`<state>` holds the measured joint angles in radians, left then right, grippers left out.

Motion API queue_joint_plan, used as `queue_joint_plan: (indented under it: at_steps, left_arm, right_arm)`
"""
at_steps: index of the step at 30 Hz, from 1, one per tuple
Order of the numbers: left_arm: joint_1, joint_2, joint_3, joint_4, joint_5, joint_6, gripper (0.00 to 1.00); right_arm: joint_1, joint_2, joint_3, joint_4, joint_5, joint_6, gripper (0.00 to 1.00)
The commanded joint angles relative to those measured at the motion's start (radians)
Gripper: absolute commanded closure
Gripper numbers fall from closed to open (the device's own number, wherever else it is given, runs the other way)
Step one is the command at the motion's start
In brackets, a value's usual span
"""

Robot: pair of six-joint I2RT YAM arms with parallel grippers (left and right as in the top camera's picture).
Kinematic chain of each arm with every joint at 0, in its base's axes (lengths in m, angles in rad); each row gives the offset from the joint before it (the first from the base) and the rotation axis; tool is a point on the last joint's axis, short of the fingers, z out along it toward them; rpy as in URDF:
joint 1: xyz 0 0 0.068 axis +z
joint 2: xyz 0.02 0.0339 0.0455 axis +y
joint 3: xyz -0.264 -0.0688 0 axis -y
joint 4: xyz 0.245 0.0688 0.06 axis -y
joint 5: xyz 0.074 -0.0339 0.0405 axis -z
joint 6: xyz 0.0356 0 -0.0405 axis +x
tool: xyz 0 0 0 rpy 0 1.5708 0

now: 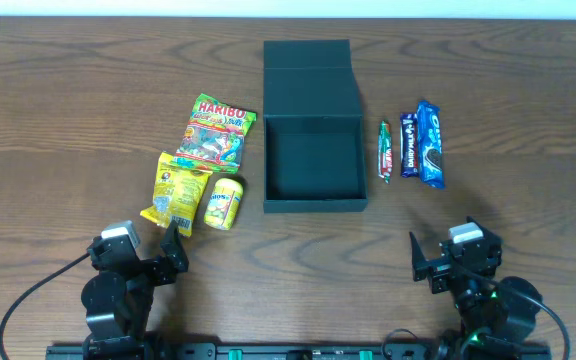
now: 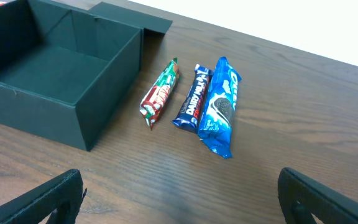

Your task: Pack container

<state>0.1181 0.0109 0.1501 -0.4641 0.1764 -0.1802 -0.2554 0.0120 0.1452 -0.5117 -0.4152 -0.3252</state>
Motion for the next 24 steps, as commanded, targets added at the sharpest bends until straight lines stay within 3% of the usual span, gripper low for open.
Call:
queue_joint_plan:
  at_steps: [1, 24]
  left_arm:
    - [0.005, -0.006, -0.018, 0.001, 0.0, 0.0, 0.05]
    - [0.005, -0.006, -0.018, 0.001, 0.0, 0.0, 0.04]
  right_arm:
    - [0.008, -0.007, -0.003, 0.0, -0.011, 0.003, 0.01]
    - [0.008, -0.007, -0.003, -0.001, -0.011, 0.003, 0.01]
